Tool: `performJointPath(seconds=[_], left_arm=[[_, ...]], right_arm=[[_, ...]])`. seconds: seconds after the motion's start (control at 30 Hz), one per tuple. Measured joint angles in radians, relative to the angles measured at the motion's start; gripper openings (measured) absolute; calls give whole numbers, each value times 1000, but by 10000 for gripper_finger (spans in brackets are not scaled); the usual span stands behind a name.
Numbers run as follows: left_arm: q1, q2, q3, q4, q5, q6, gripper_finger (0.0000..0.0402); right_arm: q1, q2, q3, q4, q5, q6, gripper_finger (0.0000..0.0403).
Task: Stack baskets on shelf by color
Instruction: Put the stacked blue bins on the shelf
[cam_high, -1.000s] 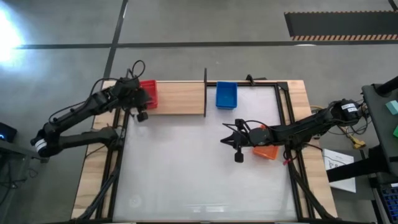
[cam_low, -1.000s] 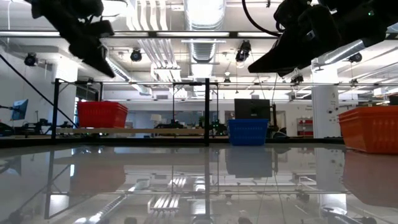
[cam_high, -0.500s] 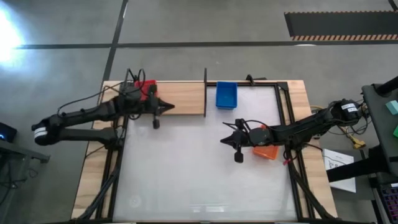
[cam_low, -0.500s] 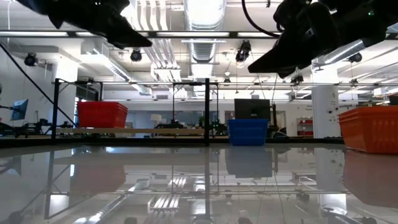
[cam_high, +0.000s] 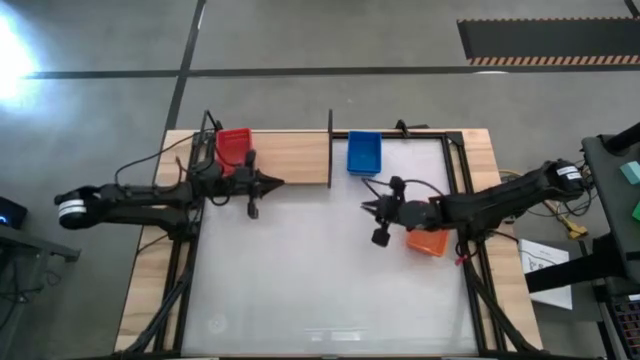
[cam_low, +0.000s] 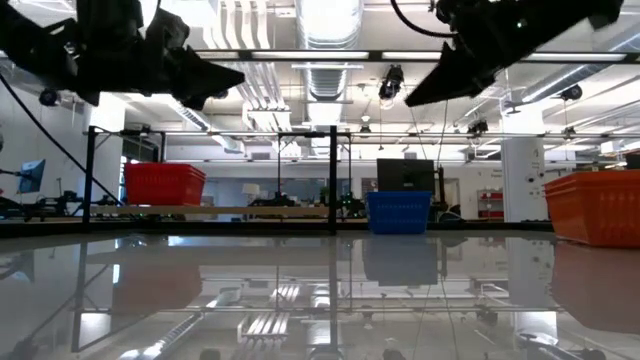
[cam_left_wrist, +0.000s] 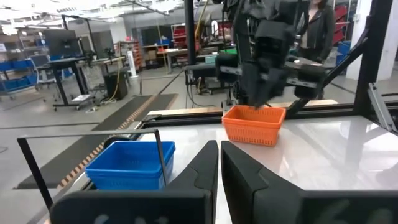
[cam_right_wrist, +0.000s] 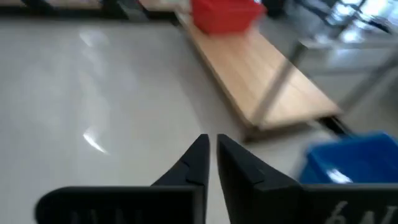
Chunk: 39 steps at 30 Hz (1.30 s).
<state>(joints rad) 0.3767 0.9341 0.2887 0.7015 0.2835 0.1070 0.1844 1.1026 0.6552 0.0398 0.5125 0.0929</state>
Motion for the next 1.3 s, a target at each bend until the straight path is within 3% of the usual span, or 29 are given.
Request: performJointPath(seconds=[0.13,0.27,0.43,0.53,0.67,0.83,1.0,1.3], left_arm=[[0,-21,-42,33,1,-28,3],[-1,-52,-68,38,13,-48,3],[-2,-99,-105,57,17,-49,3],[-3,-130,-126,55,26,-48,3],[-4,-178,-156,57,26,-49,3],[-4,-219,-182,56,27,-50,3],[-5,-240,-183,45,28,-51,3],[-5,-265,-183,-15,28,-75,3]], right_arm=[[-6,-14,146,-413,98,112,64],[-34,2,257,-717,159,197,111],[-102,18,323,-911,86,254,166],[-152,21,339,-905,17,223,192],[-254,47,333,-769,-69,66,217],[-406,109,310,-625,-242,-110,240],[-521,196,309,-557,-330,-216,254],[-566,401,410,-568,-341,-316,247]])
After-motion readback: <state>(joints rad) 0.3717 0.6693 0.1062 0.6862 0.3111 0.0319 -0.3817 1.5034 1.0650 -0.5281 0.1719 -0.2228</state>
